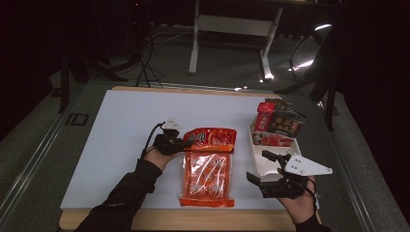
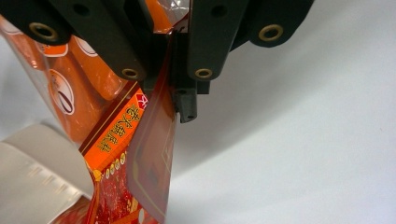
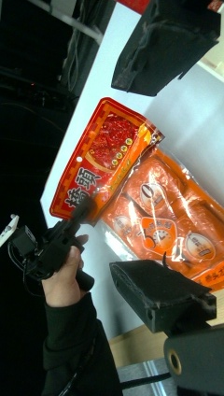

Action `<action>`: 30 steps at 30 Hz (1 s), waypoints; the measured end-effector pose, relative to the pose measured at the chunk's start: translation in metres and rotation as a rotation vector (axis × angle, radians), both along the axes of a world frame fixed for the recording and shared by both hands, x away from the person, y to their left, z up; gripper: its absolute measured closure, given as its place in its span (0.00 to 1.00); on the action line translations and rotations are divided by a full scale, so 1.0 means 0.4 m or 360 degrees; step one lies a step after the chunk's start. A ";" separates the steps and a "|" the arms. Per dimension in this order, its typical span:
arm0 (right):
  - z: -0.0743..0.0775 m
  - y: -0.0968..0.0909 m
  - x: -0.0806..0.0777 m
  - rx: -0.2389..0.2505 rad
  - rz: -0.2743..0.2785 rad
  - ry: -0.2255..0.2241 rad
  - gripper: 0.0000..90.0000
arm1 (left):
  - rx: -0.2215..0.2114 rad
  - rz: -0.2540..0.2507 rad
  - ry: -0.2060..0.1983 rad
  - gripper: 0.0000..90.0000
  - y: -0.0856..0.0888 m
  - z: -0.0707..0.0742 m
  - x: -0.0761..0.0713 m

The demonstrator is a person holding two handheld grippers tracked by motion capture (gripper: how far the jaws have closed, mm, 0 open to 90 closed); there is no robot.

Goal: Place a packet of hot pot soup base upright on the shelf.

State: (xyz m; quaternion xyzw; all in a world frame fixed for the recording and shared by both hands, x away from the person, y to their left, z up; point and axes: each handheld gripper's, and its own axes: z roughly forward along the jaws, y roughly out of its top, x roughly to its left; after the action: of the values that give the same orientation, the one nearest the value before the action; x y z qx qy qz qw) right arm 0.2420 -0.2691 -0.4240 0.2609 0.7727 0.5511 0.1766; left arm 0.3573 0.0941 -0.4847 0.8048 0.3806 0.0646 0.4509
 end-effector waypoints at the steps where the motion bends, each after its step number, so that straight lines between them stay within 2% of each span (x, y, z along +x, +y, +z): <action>1: 0.001 0.000 0.000 -0.0007 -0.0015 -0.0007 0.12 | -0.0002 -0.0007 -0.0010 0.99 0.001 0.006 -0.004; 6: 0.003 -0.001 0.000 -0.0007 -0.0012 -0.0001 0.12 | -0.0005 -0.0042 -0.0042 1.00 0.001 0.036 -0.022; 13: 0.001 0.002 0.005 -0.0061 -0.0052 0.0027 0.15 | -0.0041 -0.0093 -0.0073 1.00 0.001 0.071 -0.047; 20: 0.004 -0.001 0.005 -0.0043 -0.0057 0.0045 0.16 | -0.0054 -0.0136 -0.0136 1.00 0.000 0.099 -0.082; 24: 0.007 -0.005 0.003 -0.0038 -0.0067 0.0026 0.16 | -0.0088 -0.0173 -0.0164 1.00 0.003 0.112 -0.104; 30: 0.005 -0.004 0.008 -0.0045 -0.0065 0.0041 0.15 | -0.0140 -0.0240 -0.0205 1.00 0.004 0.131 -0.136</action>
State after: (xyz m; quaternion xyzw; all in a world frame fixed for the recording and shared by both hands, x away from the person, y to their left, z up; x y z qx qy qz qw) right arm 0.2451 -0.2706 -0.4221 0.2813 0.7771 0.5329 0.1816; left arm 0.3029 0.0958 -0.4324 0.8047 0.2917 0.0654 0.5128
